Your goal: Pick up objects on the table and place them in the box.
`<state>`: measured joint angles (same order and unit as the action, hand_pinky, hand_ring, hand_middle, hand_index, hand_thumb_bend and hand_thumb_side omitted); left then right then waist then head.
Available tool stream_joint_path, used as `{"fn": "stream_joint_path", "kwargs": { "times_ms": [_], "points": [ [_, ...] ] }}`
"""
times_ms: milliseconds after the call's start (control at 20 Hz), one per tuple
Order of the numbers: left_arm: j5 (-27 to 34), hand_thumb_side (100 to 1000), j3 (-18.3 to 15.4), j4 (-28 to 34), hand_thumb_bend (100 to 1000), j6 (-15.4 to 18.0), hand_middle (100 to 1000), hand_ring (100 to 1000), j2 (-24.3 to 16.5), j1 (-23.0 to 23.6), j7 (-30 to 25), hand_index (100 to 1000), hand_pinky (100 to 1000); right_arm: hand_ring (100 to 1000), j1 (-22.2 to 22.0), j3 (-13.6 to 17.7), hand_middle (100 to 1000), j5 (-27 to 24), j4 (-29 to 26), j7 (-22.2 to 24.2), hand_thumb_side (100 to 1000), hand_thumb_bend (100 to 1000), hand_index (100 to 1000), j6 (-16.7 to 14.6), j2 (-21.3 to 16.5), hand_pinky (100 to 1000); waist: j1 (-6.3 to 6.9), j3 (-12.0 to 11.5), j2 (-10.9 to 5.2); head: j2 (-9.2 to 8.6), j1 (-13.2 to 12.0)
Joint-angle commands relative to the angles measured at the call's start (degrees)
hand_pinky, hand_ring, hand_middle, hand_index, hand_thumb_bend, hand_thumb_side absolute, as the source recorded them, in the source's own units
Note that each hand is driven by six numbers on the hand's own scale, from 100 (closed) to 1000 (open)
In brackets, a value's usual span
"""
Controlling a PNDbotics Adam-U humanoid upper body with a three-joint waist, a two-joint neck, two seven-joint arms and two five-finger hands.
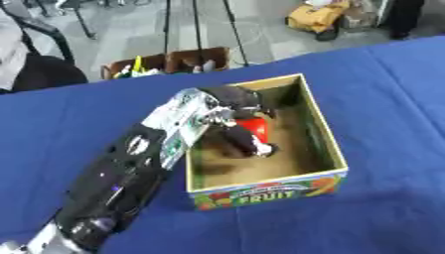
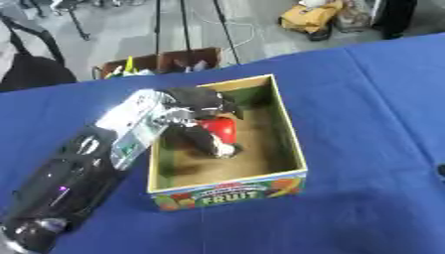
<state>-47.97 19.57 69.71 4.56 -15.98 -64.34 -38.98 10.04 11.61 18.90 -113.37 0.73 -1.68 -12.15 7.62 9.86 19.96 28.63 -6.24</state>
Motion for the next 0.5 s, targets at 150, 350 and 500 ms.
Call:
{"fn": "stream_joint_path", "kwargs": {
  "times_ms": [150, 350, 500],
  "points": [
    [6.06, 1000, -3.63, 3.55, 285, -2.99, 839, 857, -4.01, -2.4, 0.85, 916, 747, 577, 0.03, 0.17, 424, 0.06, -1.22, 0.01, 890, 100, 522, 0.27, -0.47, 518, -0.55, -0.21, -1.63, 0.2, 1.02],
    [9.45, 1000, -5.12, 5.69, 270, -4.75, 833, 848, -5.49, -2.41, 1.31, 922, 731, 577, -0.05, 0.18, 424, 0.08, -1.22, 0.03, 890, 100, 522, 0.33, -0.44, 518, -0.66, -0.41, -1.73, 0.18, 1.53],
    [11.54, 1000, -6.9, 8.43, 238, -5.92, 805, 812, -6.22, -2.03, 3.28, 905, 697, 577, -0.15, 0.27, 424, 0.09, -1.22, -0.05, 889, 100, 522, 0.3, -0.39, 518, -0.87, -0.6, -1.73, 0.19, 2.02]
  ]
}}
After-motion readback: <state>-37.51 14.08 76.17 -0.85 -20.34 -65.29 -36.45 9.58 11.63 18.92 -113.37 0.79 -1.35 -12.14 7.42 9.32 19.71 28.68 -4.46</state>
